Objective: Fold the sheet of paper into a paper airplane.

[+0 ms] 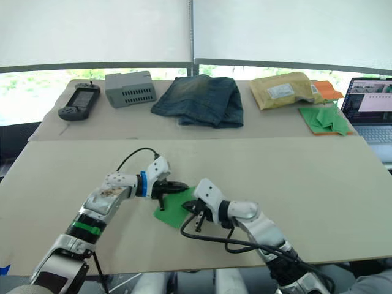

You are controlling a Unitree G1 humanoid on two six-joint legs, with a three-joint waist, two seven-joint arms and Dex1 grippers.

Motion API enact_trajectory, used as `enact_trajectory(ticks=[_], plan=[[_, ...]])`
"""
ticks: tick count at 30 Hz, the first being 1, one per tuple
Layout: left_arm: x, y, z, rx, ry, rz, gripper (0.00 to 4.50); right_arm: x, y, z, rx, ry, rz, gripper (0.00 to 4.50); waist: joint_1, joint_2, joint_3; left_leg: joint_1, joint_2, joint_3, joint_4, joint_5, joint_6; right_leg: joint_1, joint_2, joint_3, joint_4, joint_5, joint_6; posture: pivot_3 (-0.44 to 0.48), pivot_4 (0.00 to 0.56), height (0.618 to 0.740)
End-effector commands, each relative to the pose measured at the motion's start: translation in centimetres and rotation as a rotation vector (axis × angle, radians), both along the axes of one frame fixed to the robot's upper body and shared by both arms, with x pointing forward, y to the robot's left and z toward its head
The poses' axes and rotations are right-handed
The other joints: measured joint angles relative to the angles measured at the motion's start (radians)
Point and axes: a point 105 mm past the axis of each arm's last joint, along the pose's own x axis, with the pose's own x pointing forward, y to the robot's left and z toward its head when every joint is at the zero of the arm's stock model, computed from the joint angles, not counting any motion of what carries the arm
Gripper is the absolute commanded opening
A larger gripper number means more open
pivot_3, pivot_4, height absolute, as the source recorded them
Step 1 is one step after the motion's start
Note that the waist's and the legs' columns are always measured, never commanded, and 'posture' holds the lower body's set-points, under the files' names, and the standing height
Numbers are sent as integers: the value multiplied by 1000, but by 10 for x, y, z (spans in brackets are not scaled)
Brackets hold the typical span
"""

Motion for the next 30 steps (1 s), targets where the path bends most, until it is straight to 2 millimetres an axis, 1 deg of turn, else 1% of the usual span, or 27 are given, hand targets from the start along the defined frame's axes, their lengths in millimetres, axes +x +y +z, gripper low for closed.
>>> enact_trajectory(ticks=[1, 4, 6, 8, 10, 12, 14, 17, 20, 24, 25, 28, 30], plan=[[-15, 19, -22, 67, 84, 34, 29, -2, -15, -30, -105, 81, -28, 0, 1, 0, 0, 0, 0, 0, 0, 0, 0, 0, 0, 0, 0, 0, 0, 0, 150, 728], [-24, 32, -24, 108, 88, 38, 29, 1, -16, -29, -110, 75, -18, 0, 1, 0, -1, 1, 2, 0, 0, 0, 0, 0, 0, 0, 0, 0, -1, 0, 150, 728], [-24, 40, -17, 98, 93, 67, 29, 4, -16, -28, -114, 69, -13, 0, 0, 0, -1, 1, 3, 1, -1, 0, 0, 0, 1, 0, 0, 0, -1, 0, 150, 728], [-24, 47, -7, 65, 88, 92, 29, 7, -17, -26, -119, 60, -7, 0, 0, 1, -1, 2, 3, 1, -1, 0, 0, 0, 1, 0, 0, -1, -1, 0, 150, 728], [-20, 50, 9, -8, 86, 125, 29, 10, -19, -21, -121, 37, 3, 0, 1, 1, -1, 2, 4, 1, -1, 0, 0, 0, 2, 0, 1, -1, -1, 0, 150, 728], [-18, 56, 20, -66, 101, 158, 29, 11, -21, -9, -109, 1, 18, 0, 3, 1, 0, 1, 4, 1, -1, 0, 0, -2, 2, 0, 1, -1, -1, 0, 150, 728], [-21, 62, 22, -81, 120, 166, 29, 13, -24, 6, -90, -30, 24, 0, 6, 1, 1, -1, 4, 1, -1, 0, 0, -4, 2, 0, 1, -1, -1, 0, 150, 728], [-31, 69, 13, -41, 158, 145, 29, 14, -29, 31, -65, -77, 27, 0, 7, 1, 2, -6, 3, 1, 0, 0, 0, -7, 1, 0, 0, 0, -2, 0, 150, 728], [-42, 66, 9, -41, 190, 98, 29, 12, -37, 50, -54, -89, 21, 0, 7, 1, 3, -10, 2, 1, 0, 0, 0, -9, 0, 0, -1, 0, -2, 0, 150, 728], [-45, 57, 13, -64, 195, 58, 29, 6, -48, 53, -112, -73, 17, 0, 8, 1, 4, -12, 2, 0, -1, 0, 0, -10, 0, -1, -1, 0, -3, 0, 150, 728], [-44, 55, 15, -74, 191, 61, 29, 6, -52, 53, -125, -74, 2, 0, 8, 1, 4, -12, 2, 0, 0, 0, 0, -10, 0, -1, -1, 0, -3, 0, 150, 728], [-29, 53, 29, -146, 194, 135, 29, 3, -67, 56, -164, -66, -40, 0, 15, 1, 8, -12, 1, 0, 1, 0, 0, -10, 0, -1, -1, 0, -2, 0, 150, 728], [-25, 49, 42, -223, 229, 153, 554, 1, -72, 58, -172, -67, -57, 0, 16, 0, 10, -13, 1, 1, 2, 0, 0, -10, 0, -1, -1, 0, -1, 0, 150, 728]])
